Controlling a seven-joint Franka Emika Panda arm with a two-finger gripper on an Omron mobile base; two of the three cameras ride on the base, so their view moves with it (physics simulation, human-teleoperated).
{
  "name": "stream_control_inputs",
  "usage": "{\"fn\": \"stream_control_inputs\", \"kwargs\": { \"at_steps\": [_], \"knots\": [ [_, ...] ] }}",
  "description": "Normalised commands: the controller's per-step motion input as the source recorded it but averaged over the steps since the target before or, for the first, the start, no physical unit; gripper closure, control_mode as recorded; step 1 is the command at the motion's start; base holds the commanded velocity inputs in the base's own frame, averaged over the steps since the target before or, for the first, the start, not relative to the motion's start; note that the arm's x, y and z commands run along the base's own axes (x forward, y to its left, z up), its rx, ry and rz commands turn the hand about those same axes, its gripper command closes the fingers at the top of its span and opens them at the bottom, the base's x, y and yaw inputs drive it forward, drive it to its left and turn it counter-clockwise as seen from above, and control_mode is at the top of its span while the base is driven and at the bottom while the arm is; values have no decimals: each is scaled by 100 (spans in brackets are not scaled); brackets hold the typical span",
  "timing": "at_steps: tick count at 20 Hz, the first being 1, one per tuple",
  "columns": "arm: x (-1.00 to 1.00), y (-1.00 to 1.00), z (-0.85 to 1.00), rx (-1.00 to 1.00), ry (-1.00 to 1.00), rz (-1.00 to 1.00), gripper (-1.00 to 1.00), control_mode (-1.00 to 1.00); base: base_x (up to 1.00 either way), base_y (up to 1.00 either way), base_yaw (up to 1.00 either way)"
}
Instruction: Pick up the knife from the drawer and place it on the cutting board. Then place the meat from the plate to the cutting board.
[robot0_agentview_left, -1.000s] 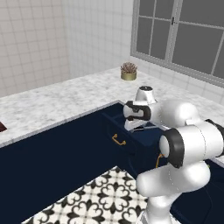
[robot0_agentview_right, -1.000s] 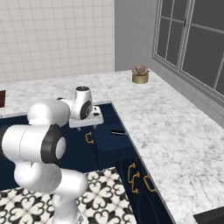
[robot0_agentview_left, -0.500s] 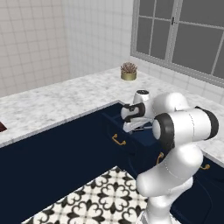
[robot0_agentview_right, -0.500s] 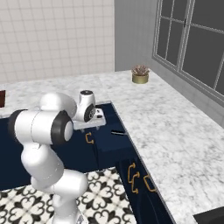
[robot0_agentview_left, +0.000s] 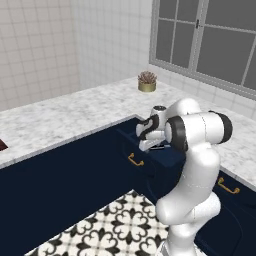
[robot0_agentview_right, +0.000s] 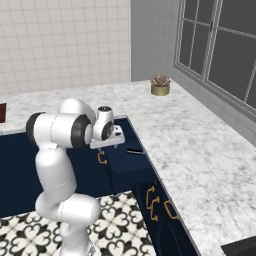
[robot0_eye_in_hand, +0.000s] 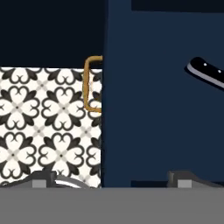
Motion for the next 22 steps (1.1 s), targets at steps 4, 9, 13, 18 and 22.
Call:
{"fn": "stream_control_inputs", "kwargs": {
  "at_steps": [4, 9, 13, 18, 22],
  "knots": [
    [41, -5, -38, 0, 0, 2, -100, -100, 0, 0, 0],
    [0, 0, -41, 0, 4, 2, -100, -100, 0, 0, 0],
    [0, 1, -37, 0, 2, 2, -100, -100, 0, 0, 0],
    [-6, 22, -41, 0, 0, 3, -100, -100, 0, 0, 0],
    [-27, 60, -55, 0, 0, 5, -100, -100, 0, 0, 0]
  ]
}}
